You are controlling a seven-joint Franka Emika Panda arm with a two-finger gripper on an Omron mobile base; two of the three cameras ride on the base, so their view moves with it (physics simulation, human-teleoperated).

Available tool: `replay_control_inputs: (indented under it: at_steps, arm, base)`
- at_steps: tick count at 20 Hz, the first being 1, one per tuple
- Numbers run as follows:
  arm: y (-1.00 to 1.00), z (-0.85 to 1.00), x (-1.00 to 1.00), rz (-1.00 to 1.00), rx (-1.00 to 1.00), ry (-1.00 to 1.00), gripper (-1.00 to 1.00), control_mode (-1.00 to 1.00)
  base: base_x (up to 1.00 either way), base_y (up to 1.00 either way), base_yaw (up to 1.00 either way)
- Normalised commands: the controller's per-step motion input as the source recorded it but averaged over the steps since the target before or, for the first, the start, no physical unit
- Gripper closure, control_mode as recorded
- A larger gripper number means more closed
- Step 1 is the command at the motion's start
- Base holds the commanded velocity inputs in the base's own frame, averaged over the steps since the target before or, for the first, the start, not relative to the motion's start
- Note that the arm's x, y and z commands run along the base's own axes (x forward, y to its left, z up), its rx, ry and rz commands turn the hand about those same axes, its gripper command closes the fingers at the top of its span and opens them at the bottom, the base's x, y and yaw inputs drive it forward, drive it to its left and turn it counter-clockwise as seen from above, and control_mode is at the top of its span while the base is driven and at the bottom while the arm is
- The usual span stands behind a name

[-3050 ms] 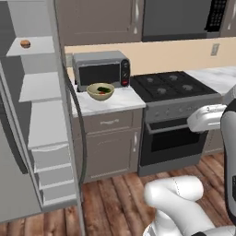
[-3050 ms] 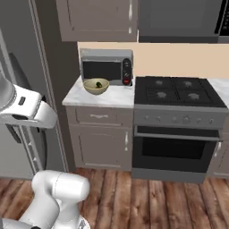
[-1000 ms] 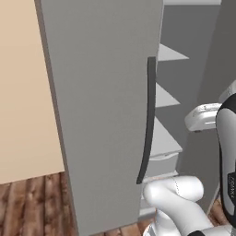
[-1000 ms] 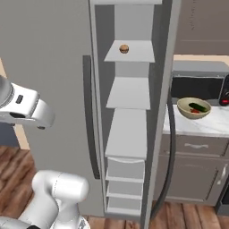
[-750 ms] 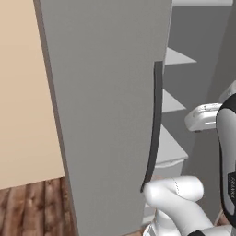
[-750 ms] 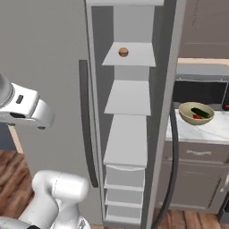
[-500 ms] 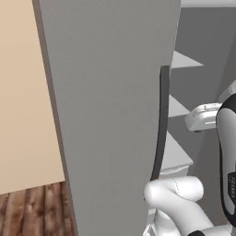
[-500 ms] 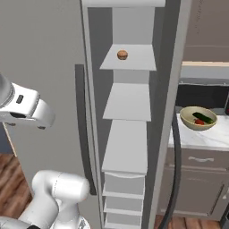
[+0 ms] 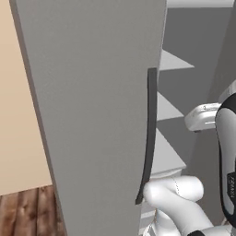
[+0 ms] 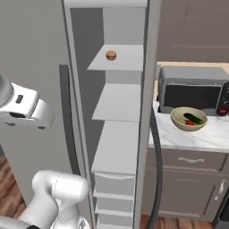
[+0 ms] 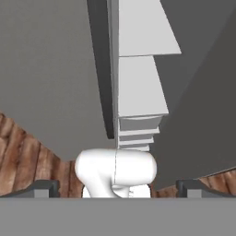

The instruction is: Take the cucumber, bell pepper, and tangerine from the freezer and place them in the bowl on the counter.

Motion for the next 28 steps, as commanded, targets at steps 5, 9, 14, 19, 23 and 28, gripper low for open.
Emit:
replay_control_inputs:
  at_steps: [5,9,14,19,23,28]
  arm:
    - [0.00,0.00,0.00,0.00,0.00,0.00,-1.00,1.00]
    - [0.00,0.00,0.00,0.00,0.00,0.00,-1.00,1.00]
    - [0.00,0.00,0.00,0.00,0.00,0.00,-1.00,1.00]
    - [0.00,0.00,0.00,0.00,0.00,0.00,-1.00,1.00]
    - [0.00,0.00,0.00,0.00,0.00,0.00,-1.00,1.00]
    - [0.00,0.00,0.00,0.00,0.00,0.00,-1.00,1.00]
  base:
    - [0.22,-0.42,0.01]
    - [0.32,-0.22,0.00]
    - [0.44,-0.07,0.00]
    - [0.48,-0.12,0.00]
    - [0.21,-0.53,0.05]
    - [0.15,-0.56,0.04]
